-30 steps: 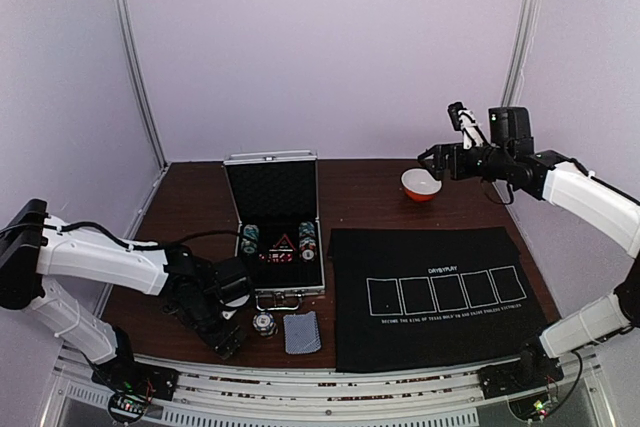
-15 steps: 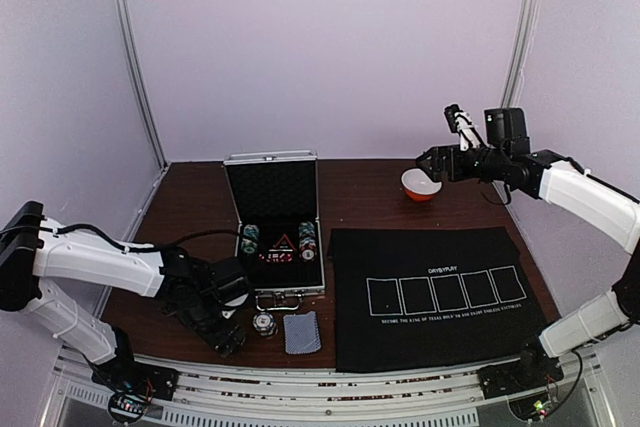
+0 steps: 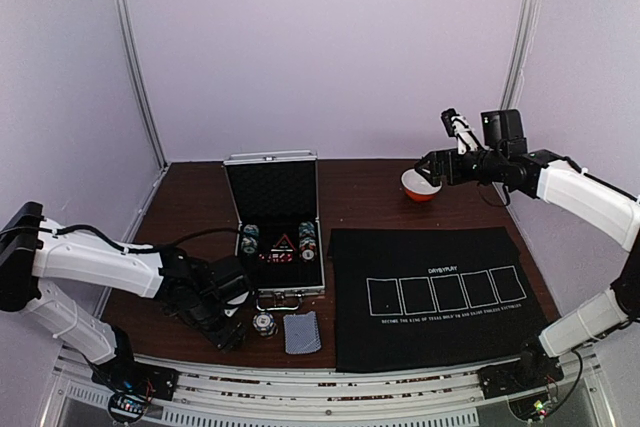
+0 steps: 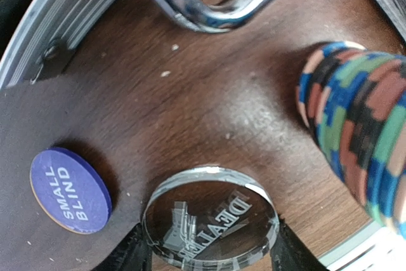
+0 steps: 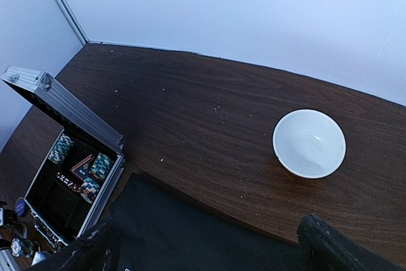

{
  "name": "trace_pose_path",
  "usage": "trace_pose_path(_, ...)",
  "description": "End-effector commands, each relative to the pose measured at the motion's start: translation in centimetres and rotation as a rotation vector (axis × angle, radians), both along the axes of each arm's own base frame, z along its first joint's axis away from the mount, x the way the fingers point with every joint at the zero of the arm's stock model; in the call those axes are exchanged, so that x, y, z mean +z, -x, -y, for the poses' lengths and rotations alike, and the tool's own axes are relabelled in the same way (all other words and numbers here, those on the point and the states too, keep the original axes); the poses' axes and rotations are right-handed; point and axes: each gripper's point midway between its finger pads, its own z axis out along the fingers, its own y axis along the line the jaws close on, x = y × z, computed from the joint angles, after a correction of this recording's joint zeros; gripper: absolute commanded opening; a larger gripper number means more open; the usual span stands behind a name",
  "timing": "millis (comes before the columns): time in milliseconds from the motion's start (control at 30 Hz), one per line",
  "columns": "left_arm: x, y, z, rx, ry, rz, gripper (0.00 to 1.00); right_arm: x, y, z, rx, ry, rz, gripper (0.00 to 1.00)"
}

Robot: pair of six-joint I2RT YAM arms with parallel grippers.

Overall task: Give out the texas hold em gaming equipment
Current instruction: Pick up the dealer button from the corner of the board, then pass from the left arm to the right

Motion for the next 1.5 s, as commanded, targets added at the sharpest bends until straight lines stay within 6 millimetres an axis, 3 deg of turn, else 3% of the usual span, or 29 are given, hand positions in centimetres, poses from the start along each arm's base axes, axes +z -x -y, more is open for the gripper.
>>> trace_pose_path(0, -0.9, -0.9, 1.5, -0.002, 0.049, 0.028, 0.50, 0.9, -0.1, -0.4, 0.013, 0.002, 0.015, 1.00)
trace_pose_path(167, -0.9, -0.9, 1.3, 0.014, 0.034, 0.024, 0.33, 1.3, -0.1, -0.5, 0.010, -0.009, 0.019, 1.00)
trace_pose_path(333, 0.1, -1.0, 1.0, 0.031, 0.015, 0.021, 0.23, 2.0, 0.0, -0.8, 0.011, -0.021, 0.018, 1.00)
trace_pose_path(467, 3.2, -2.2, 0.9, 0.059, 0.001, 0.079, 0.13, 3.0, -0.4, -1.2, -0.010, -0.043, 0.009, 1.00)
trace_pose_path(633, 9.1, -5.9, 0.6, 0.128, 0.016, 0.252, 0.13, 4.3, -0.5, -3.2, 0.004, -0.087, -0.015, 1.00)
trace_pose_path(833, 14.6, -9.0, -0.5, 0.142, 0.002, 0.400, 0.12, 5.5, 0.7, -7.0, 0.073, -0.108, -0.033, 1.00)
trace_pose_path(967, 20.1, -12.3, 2.9, 0.006, 0.056, 0.566, 0.11, 6.0, 2.2, -11.6, 0.160, -0.197, -0.066, 0.97)
trace_pose_path(1067, 23.4, -14.1, 6.3, -0.124, 0.100, 0.685, 0.09, 6.1, 4.8, -17.2, 0.322, -0.311, -0.121, 0.89)
trace_pose_path(1167, 25.5, -14.6, 8.9, -0.216, 0.182, 0.758, 0.09, 6.4, 6.5, -20.9, 0.433, -0.457, -0.204, 0.77)
trace_pose_path(1267, 27.2, -15.1, 10.3, -0.263, 0.232, 0.828, 0.09, 6.4, 8.3, -23.4, 0.519, -0.567, -0.256, 0.72)
trace_pose_path(1467, 27.5, -15.4, 12.3, -0.307, 0.278, 0.834, 0.09, 5.7, 9.2, -26.8, 0.585, -0.578, -0.278, 0.71)
